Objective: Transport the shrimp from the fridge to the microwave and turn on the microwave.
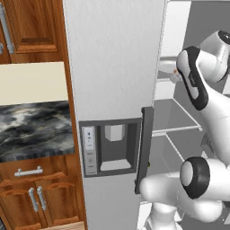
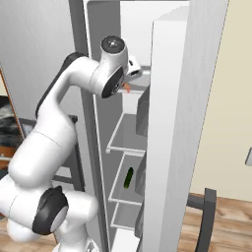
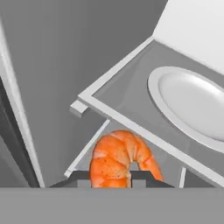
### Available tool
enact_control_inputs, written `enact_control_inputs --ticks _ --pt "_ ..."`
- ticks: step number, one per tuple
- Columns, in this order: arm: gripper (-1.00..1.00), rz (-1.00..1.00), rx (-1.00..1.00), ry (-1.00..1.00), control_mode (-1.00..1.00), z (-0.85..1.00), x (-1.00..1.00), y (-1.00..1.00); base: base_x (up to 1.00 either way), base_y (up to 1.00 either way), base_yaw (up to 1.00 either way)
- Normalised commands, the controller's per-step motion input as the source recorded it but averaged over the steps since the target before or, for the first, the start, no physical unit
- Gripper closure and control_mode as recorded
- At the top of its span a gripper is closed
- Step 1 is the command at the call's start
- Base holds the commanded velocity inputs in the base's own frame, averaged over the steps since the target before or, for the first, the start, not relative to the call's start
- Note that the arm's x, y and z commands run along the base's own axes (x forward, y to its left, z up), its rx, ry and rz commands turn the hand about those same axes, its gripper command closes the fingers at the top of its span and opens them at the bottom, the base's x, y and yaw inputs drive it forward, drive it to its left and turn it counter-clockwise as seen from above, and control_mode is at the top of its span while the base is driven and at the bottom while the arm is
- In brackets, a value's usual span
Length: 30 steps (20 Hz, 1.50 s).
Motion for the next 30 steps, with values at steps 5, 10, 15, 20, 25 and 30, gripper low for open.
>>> enact_control_inputs --ticks 5,10,15,20,25,30 --pt "1.0 -0.18 -0.03 0.0 -1.0 0.0 -0.65 0.26 0.0 0.0 0.0" --pt "1.0 -0.14 0.0 0.04 -1.0 0.0 -0.6 0.28 0.0 0.0 0.0" --pt "1.0 -0.1 0.0 0.02 -1.0 0.0 -0.6 0.28 0.0 0.0 0.0" --pt "1.0 -0.11 0.0 0.02 -1.0 0.0 -0.62 0.26 0.0 0.0 0.0" --pt "1.0 -0.12 0.02 0.02 -1.0 0.0 -0.55 0.25 0.0 0.0 0.0" --pt "1.0 -0.14 0.1 0.04 -1.0 -0.01 -0.42 0.18 0.0 0.0 0.0"
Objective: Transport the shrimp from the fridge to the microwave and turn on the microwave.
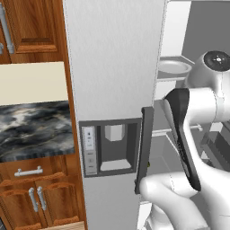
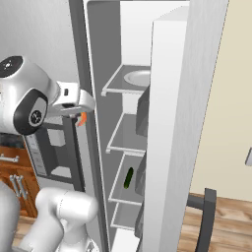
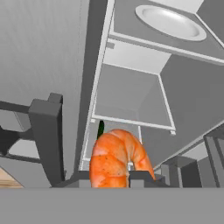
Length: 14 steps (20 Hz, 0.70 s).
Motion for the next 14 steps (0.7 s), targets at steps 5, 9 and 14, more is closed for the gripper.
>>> enact_control_inputs --ticks 5,9,14 --pt "1.0 -0.01 0.09 0.0 -1.0 -0.08 -0.34 0.15 0.0 0.0 0.0" --pt "1.0 -0.02 0.07 0.0 -1.0 -0.1 -0.16 0.2 0.0 0.0 0.0" --pt "1.0 0.0 0.0 0.0 -1.0 0.0 0.0 0.02 0.0 0.0 0.0"
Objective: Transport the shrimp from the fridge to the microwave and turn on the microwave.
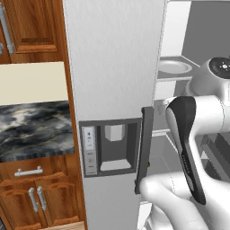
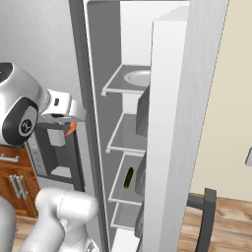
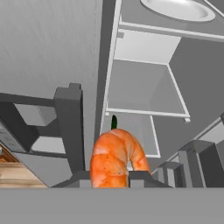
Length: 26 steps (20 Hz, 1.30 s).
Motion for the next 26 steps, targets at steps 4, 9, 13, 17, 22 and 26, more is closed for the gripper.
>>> enact_control_inputs --ticks 4,9,13,17,22,26 --pt "1.0 0.0 0.0 0.0 -1.0 0.0 0.0 0.0 0.0 0.0 0.0" --pt "1.0 0.0 0.0 0.0 -1.0 0.0 -0.01 0.0 0.0 0.0 0.0" --pt "1.0 0.0 0.03 0.0 -1.0 0.0 -0.12 0.06 0.0 0.0 0.0" --pt "1.0 0.0 0.02 0.0 -1.0 0.0 -0.08 0.04 0.0 0.0 0.0" --pt "1.0 0.0 0.0 0.0 -1.0 0.0 0.0 0.0 0.0 0.0 0.0" --pt "1.0 0.0 0.0 0.0 -1.0 0.0 0.0 0.0 0.0 0.0 0.0"
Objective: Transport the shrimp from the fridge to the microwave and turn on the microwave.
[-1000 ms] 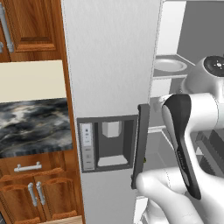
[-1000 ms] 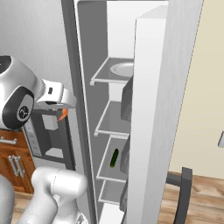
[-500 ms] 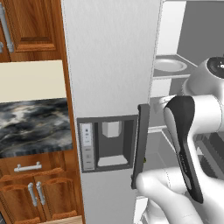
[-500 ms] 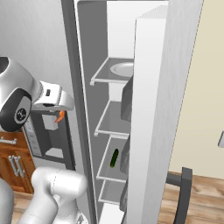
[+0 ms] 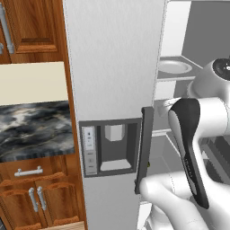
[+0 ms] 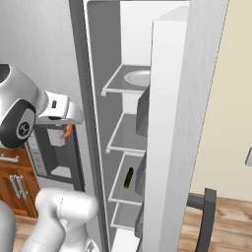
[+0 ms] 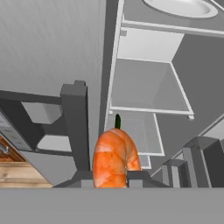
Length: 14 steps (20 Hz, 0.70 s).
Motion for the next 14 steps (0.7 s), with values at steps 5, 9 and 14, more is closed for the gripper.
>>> enact_control_inputs --ticks 5,9,14 --pt "1.0 0.0 0.0 0.0 -1.0 0.0 0.0 0.0 0.0 0.0 0.0" --pt "1.0 0.0 0.0 0.0 1.0 0.0 0.0 0.0 0.0 0.0 0.0" --pt "1.0 0.0 0.0 0.0 1.0 0.0 0.0 0.0 0.0 0.0 0.0"
